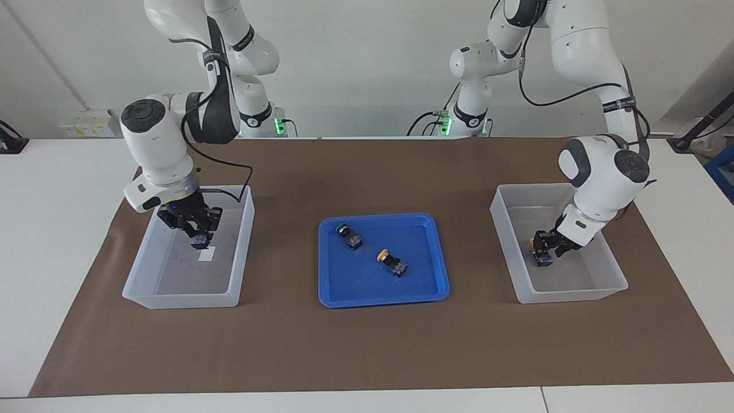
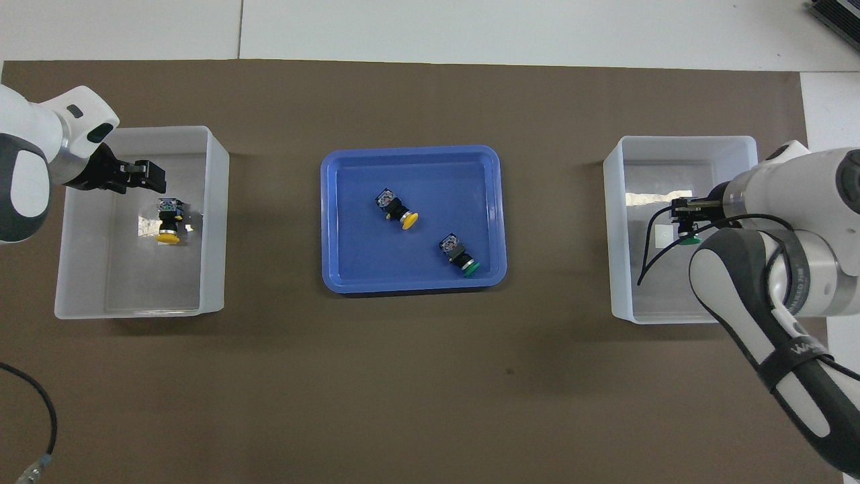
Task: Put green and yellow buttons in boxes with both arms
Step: 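Release the yellow button in the box while the right gripper releases green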
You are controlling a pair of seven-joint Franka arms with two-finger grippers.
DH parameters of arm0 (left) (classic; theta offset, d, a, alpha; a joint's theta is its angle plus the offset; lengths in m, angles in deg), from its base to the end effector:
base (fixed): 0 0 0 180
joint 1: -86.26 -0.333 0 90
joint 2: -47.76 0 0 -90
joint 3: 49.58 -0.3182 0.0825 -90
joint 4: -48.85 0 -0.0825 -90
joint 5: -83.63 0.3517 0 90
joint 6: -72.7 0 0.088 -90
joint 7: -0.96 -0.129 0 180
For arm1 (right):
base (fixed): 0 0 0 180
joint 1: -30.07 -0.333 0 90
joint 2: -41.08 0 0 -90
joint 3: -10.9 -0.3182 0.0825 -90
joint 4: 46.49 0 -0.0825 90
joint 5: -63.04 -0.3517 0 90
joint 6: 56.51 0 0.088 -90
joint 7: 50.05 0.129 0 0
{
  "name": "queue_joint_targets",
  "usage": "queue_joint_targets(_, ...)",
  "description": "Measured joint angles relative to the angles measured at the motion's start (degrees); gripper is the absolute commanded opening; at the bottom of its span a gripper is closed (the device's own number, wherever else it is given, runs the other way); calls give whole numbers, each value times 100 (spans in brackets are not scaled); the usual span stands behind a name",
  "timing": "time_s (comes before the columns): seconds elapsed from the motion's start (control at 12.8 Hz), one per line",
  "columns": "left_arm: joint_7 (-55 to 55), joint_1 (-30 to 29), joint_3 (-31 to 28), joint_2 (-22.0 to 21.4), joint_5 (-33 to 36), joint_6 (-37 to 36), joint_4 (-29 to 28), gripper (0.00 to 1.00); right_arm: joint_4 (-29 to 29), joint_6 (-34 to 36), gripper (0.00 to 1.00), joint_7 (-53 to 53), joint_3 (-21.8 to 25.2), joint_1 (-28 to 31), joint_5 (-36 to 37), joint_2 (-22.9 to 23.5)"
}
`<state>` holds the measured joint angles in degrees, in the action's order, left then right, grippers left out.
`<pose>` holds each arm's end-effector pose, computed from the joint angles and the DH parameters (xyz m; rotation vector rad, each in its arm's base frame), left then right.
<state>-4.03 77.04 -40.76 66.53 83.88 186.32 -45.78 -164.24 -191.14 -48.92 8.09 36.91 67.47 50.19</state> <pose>0.6241 0.0139 0.4172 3.0945 -0.1139 0.0152 0.5658 -0.0428 0.3734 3.0797 -0.0626 0.2076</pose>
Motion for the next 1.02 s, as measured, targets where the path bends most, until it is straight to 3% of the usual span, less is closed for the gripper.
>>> queue_joint_targets(0.16,227,300,13,-11,-2,-699,523,69,-105,-224,0,-301,3,228,-1,177)
queue_joint_targets(0.31,1152,796,24,-13,0,-1182,896,69,-212,-563,0,-348,3,310,-1,301)
queue_joint_targets(0.55,2750,1588,42,-11,-1,-1320,1011,69,-313,-808,0,-348,-6,325,-2,375)
queue_joint_targets(0.63,3264,1814,47,-9,-1,-1277,1012,69,-330,-891,24,-348,-12,325,-3,410)
queue_joint_targets(0.7,3739,1998,54,-7,-4,-1145,1001,69,-341,-964,94,-348,-15,324,-3,452)
queue_joint_targets(0.78,4185,2160,61,-4,-6,-927,944,68,-345,-978,100,-348,-20,322,-4,483)
queue_joint_targets(1.02,5394,2593,73,6,-151,318,360,68,-345,-980,100,-346,-27,321,-11,502)
